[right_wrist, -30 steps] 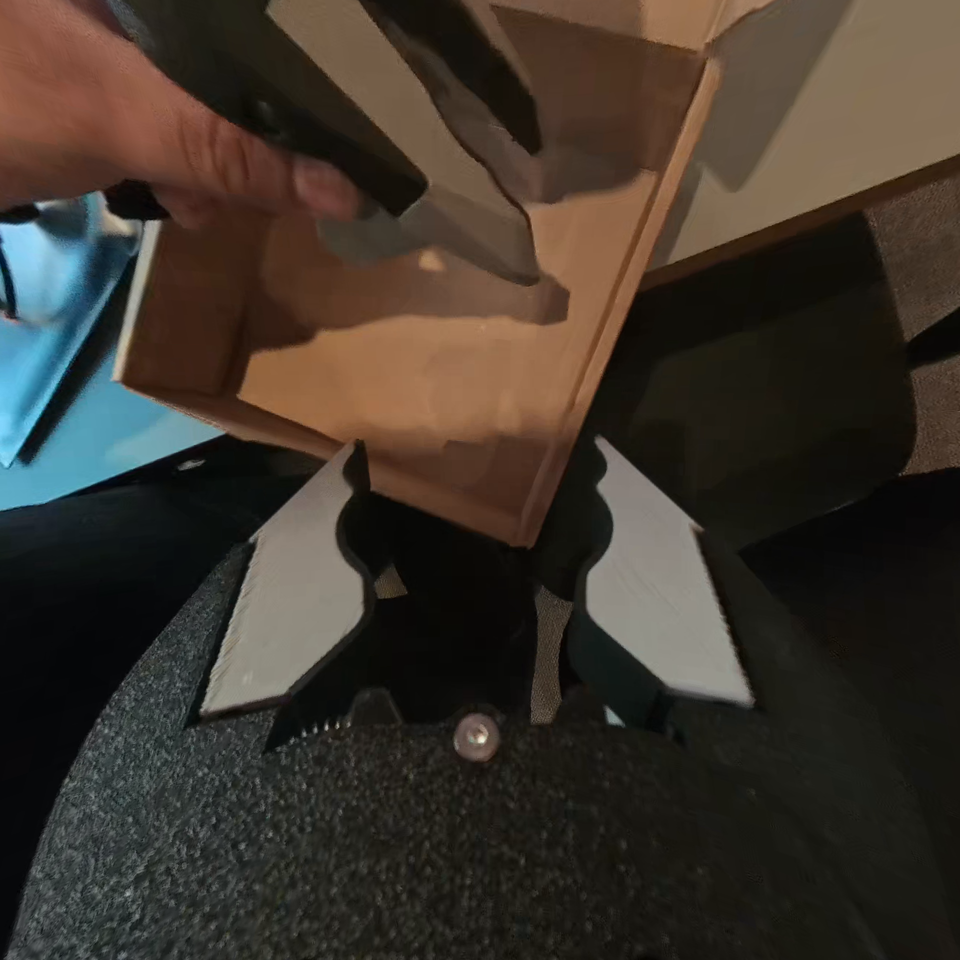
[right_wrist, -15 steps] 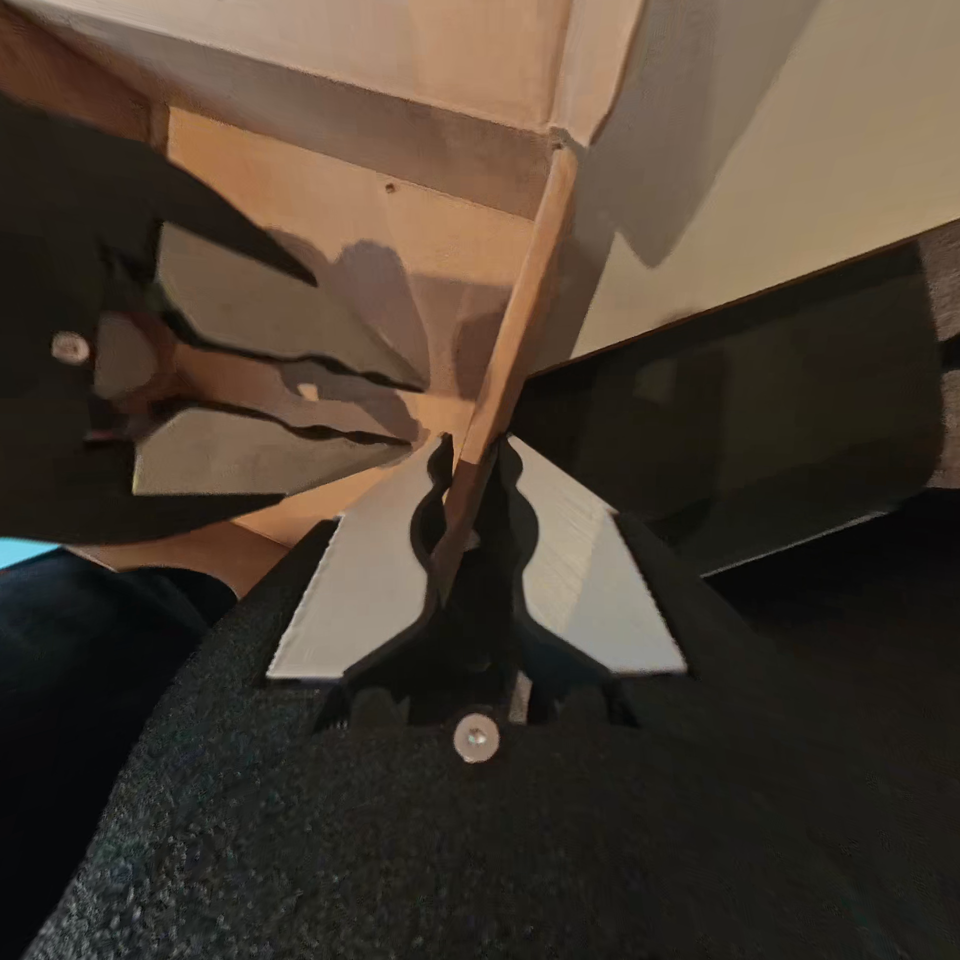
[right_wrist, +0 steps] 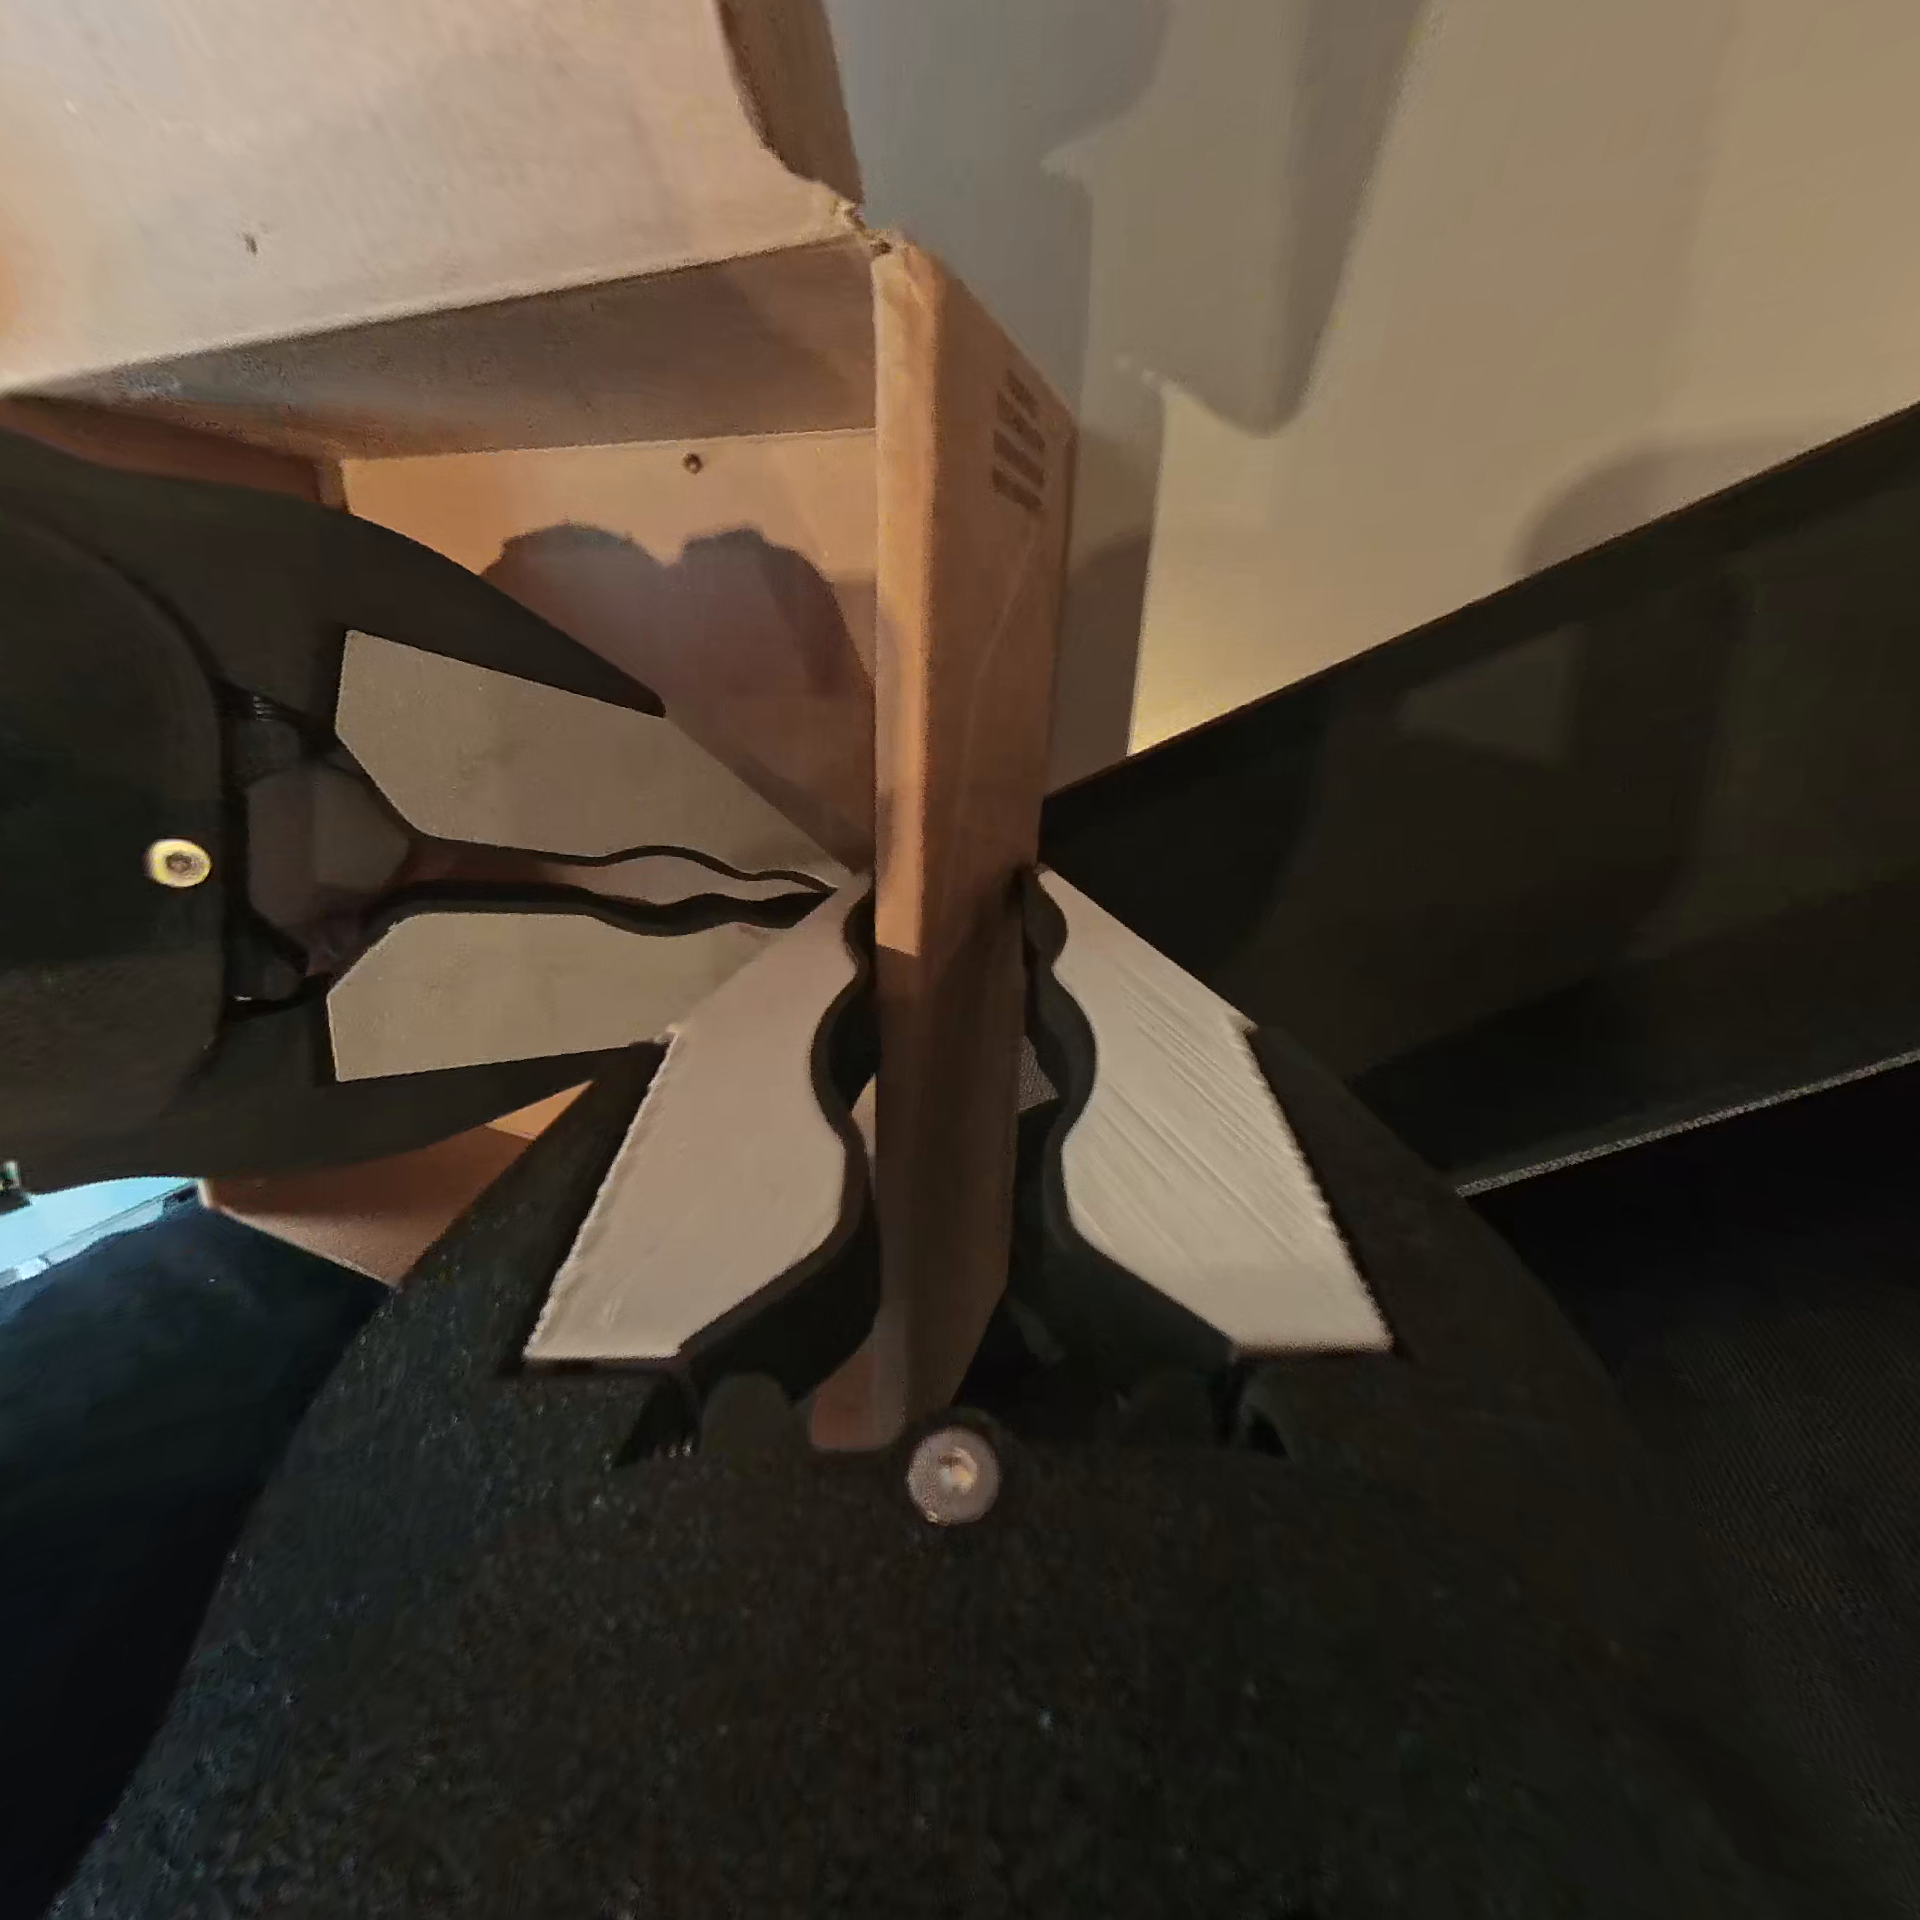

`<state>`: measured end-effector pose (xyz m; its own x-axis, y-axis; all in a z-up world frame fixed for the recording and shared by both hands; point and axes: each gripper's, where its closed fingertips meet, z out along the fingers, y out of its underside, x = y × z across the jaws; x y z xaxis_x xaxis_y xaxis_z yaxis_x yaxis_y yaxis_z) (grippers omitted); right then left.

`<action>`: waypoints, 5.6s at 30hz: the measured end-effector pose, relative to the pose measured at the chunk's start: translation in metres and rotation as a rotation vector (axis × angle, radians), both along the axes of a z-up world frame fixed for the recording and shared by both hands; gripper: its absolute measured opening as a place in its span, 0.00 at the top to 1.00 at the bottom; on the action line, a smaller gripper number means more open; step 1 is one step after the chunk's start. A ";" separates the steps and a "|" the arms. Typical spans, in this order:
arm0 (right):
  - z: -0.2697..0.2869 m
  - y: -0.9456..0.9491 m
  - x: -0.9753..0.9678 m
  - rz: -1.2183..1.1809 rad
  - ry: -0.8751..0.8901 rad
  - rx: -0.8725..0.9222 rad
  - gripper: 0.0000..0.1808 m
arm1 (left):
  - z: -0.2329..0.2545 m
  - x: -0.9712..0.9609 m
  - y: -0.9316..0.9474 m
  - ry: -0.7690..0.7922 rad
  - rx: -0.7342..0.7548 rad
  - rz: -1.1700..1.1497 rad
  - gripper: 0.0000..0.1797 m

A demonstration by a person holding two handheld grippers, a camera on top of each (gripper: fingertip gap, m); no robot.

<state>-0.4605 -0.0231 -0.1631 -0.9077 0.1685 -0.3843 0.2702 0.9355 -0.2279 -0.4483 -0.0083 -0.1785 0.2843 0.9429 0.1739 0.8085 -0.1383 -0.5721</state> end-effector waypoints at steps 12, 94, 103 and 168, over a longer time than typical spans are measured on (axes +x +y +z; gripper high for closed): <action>0.001 -0.006 -0.015 0.075 0.056 0.032 0.91 | -0.001 -0.020 -0.005 0.041 0.050 0.094 1.00; 0.021 0.007 0.035 0.052 -0.732 0.012 0.86 | 0.001 0.012 -0.015 0.018 0.258 0.188 1.00; 0.040 0.000 0.041 0.054 -1.132 0.018 0.78 | 0.006 0.027 -0.016 -0.211 0.332 0.181 1.00; -0.008 -0.041 0.136 0.985 0.355 -0.145 1.00 | 0.023 0.197 -0.071 -0.309 0.322 0.828 0.78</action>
<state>-0.3248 -0.0646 -0.1710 -0.6829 -0.7300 -0.0269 -0.6976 0.6627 -0.2723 -0.2518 -0.0795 -0.1553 -0.5580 0.7175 0.4170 0.7010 0.6765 -0.2259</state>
